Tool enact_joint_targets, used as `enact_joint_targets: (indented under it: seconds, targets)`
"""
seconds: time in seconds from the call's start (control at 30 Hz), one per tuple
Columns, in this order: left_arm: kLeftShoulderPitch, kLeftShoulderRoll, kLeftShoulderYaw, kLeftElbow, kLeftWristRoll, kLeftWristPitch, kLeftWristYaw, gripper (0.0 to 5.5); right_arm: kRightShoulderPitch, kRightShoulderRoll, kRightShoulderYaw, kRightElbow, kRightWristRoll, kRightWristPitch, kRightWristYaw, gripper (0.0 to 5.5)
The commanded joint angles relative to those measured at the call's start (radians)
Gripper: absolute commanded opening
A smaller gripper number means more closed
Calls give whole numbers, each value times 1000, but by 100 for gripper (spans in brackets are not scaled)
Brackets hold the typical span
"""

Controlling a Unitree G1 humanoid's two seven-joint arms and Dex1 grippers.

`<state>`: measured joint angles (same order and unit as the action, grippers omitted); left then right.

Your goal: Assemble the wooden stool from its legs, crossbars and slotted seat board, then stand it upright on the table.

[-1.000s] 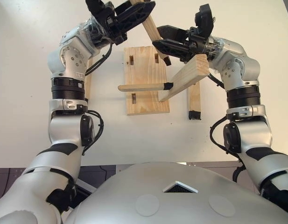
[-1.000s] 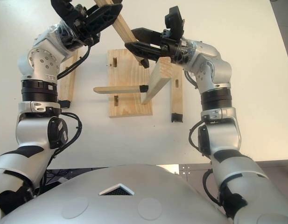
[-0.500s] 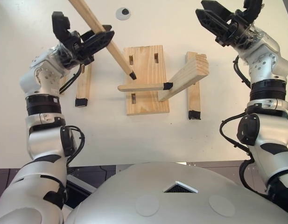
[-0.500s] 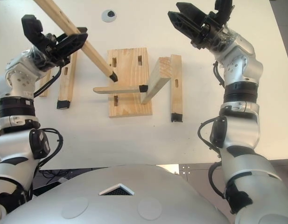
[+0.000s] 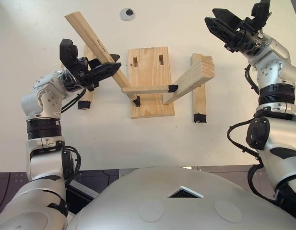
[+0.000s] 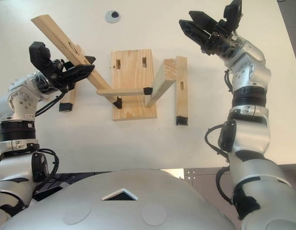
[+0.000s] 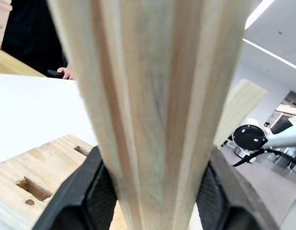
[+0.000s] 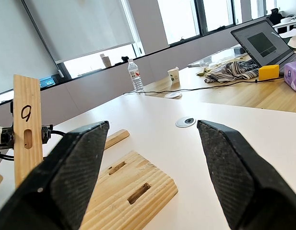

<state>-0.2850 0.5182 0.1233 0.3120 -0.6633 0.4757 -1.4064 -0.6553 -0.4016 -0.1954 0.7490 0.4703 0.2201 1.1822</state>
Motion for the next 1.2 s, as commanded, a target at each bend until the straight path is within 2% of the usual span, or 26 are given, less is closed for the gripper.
enact_joint_targets:
  seconds: [0.03,0.3,0.53,0.83,1.2]
  targets:
    - [51,58,-80,75,168,-139,-4,202,14,10,5,2,-17,-18,-8,339]
    - [91,113,-90,87,171,-268,-32,202,32,12,13,3,-26,-36,-18,339]
    - [137,113,-108,11,160,-310,-25,202,31,27,30,11,-47,-51,-33,339]
    - [159,173,-158,-101,225,-430,-21,202,59,22,33,2,-57,-72,-47,339]
    - [134,207,-251,-167,256,-421,28,202,75,29,47,11,-69,-96,-67,339]
